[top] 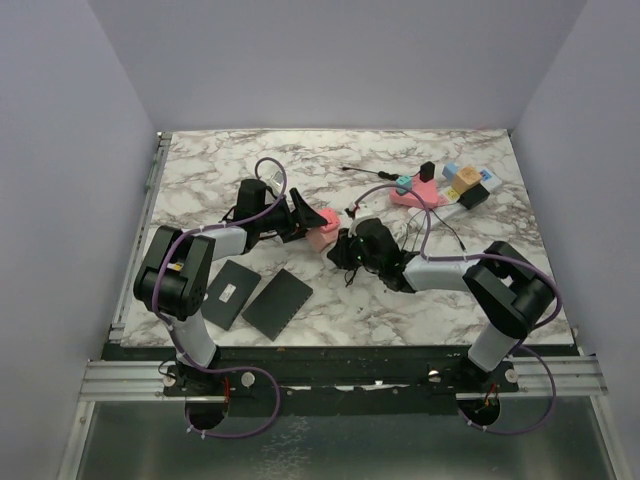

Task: Pull the plug off the socket
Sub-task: Remove the plug from the socket.

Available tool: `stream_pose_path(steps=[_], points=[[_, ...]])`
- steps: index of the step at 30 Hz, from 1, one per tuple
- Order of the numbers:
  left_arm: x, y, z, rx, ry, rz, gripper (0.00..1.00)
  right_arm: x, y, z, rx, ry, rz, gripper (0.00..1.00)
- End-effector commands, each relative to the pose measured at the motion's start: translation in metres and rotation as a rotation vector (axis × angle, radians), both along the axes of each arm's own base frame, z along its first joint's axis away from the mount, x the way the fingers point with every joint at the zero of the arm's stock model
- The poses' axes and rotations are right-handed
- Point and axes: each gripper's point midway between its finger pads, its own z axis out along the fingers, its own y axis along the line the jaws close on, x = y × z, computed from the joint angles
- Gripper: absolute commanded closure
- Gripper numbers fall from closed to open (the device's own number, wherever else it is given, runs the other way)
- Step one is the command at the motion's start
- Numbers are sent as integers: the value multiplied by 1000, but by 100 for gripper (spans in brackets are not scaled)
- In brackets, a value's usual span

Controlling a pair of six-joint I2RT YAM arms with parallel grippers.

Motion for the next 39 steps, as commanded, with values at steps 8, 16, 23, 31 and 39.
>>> stream_pose_path(steps=[8, 16, 23, 31, 39], points=[[10, -2, 13, -6, -64, 18, 71, 9, 9, 17, 41, 54, -113, 100], [10, -2, 14, -7, -65, 18, 71, 9, 15, 22, 81, 126, -160, 100], [13, 1, 12, -5, -65, 23, 71, 7, 13, 22, 76, 87, -132, 100], [14, 4, 4, 26, -55, 9, 71, -5, 2, 28, 35, -51, -16, 100], [15, 5, -1, 37, -47, 7, 71, -13, -2, 32, 26, -109, 48, 100]])
